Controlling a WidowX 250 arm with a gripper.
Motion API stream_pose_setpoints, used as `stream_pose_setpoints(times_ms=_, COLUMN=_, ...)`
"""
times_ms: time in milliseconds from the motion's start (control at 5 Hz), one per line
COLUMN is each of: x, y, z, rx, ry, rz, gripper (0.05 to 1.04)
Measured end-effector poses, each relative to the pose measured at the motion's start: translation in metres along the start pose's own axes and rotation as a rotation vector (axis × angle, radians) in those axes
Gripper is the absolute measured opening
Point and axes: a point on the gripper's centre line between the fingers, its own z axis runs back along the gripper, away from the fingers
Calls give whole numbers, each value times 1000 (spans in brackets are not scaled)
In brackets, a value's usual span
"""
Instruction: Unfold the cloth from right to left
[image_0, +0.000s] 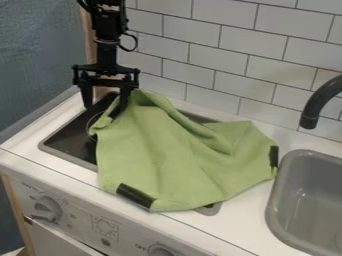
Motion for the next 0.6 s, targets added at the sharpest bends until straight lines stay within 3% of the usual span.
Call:
stream_pose_setpoints(times_ms=200, x=-4, y=-3, z=10, rx=-23, ry=-9, rz=-14, gripper=1010)
stream_pose_setpoints(times_ms=400, x=-15, y=-9, z=44, rx=-104, ry=-49, rz=-16, gripper=1000)
stream_pose_setpoints(times_ms=600, x=-22, y=-11, z=71, rx=-148, ry=-101, rz=-14, gripper=999)
